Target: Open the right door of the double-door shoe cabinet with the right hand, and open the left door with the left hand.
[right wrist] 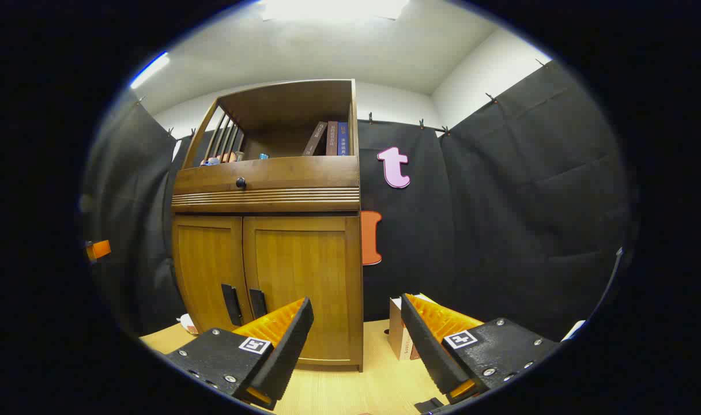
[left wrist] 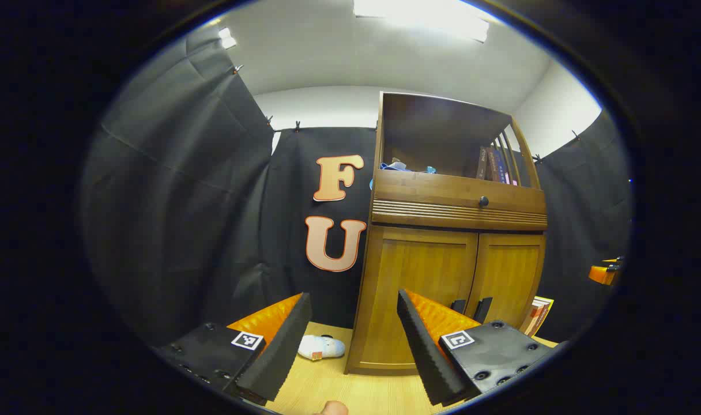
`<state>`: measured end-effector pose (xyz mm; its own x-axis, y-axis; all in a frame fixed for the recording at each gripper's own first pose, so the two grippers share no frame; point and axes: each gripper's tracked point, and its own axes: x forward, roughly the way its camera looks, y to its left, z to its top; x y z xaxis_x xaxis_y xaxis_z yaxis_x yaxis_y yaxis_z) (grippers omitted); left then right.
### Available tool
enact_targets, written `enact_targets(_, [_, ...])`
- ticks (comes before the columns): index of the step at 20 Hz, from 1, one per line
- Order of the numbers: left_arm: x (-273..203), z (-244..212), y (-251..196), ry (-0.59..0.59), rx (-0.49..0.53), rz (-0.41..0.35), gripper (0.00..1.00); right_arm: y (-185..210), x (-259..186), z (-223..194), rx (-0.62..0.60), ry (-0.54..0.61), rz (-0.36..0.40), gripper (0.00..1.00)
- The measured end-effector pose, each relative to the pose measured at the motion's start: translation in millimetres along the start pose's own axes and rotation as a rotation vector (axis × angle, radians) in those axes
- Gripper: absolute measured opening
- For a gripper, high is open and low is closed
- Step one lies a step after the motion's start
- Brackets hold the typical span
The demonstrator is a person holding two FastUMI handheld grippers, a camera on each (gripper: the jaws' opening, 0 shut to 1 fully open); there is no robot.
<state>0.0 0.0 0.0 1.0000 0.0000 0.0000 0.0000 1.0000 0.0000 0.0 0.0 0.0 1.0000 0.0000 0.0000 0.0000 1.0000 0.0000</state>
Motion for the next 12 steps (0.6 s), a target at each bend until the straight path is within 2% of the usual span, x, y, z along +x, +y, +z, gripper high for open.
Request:
enact_targets(8, [12, -9, -30, 0.035, -0.003, -0.082, 0.96, 3, 8, 9, -0.028, 0.004, 0.001, 1.00])
enact_targets(9, [15, -11, -28, 0.043, -0.001, -0.074, 0.96, 3, 8, 12, -0.032, 0.001, -0.001, 0.94])
enact_targets(11, [18, -11, -32, 0.055, 0.002, -0.075, 0.96, 8, 8, 15, -0.045, -0.004, 0.009, 0.94])
enact_targets(12, [20, -10, -34, 0.057, 0.011, -0.076, 0.96, 10, 8, 15, -0.048, -0.004, 0.014, 1.00])
